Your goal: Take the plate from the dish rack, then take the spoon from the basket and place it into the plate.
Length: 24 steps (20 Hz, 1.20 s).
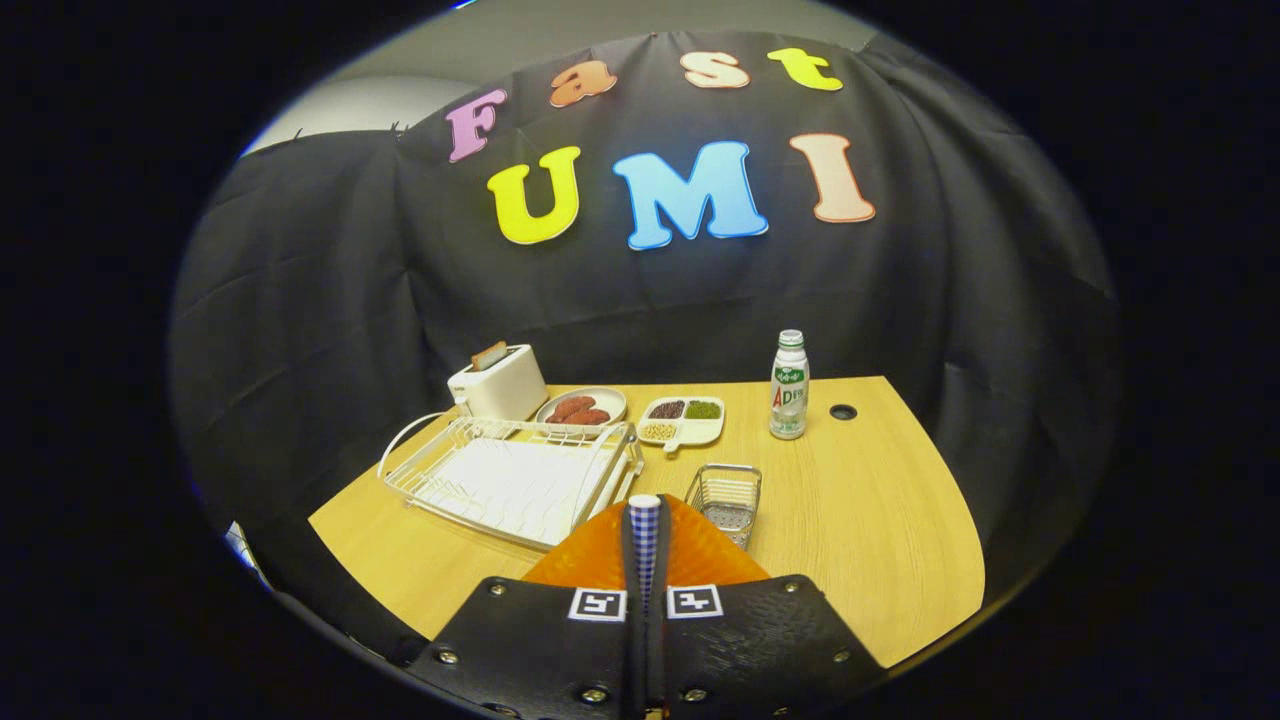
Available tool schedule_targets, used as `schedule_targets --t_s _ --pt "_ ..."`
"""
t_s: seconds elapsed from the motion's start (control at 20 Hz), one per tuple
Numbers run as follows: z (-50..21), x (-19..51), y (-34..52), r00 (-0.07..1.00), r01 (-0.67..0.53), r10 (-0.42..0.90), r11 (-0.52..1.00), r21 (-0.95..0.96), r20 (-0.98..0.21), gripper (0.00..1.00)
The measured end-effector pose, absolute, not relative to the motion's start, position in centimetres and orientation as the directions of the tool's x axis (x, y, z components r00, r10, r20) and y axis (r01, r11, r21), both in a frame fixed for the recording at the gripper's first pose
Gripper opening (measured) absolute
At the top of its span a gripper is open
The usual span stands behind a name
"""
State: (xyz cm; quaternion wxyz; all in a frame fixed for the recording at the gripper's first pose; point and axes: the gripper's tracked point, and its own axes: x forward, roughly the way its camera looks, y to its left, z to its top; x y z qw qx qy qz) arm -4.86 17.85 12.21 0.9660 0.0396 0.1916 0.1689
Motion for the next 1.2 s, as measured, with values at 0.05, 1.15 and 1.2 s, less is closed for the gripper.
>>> schedule_targets --t_s 0.05,1.15,1.2 --pt "11.9 -5.1 18.3 0.862 -0.325 0.352 0.936 0.135 -0.365 0.01" --pt "4.7 -5.9 24.6 0.761 -0.495 0.439 0.869 0.010 -0.478 0.07" --pt "4.3 -6.0 24.8 0.746 -0.503 0.442 0.864 0.013 -0.498 0.11"
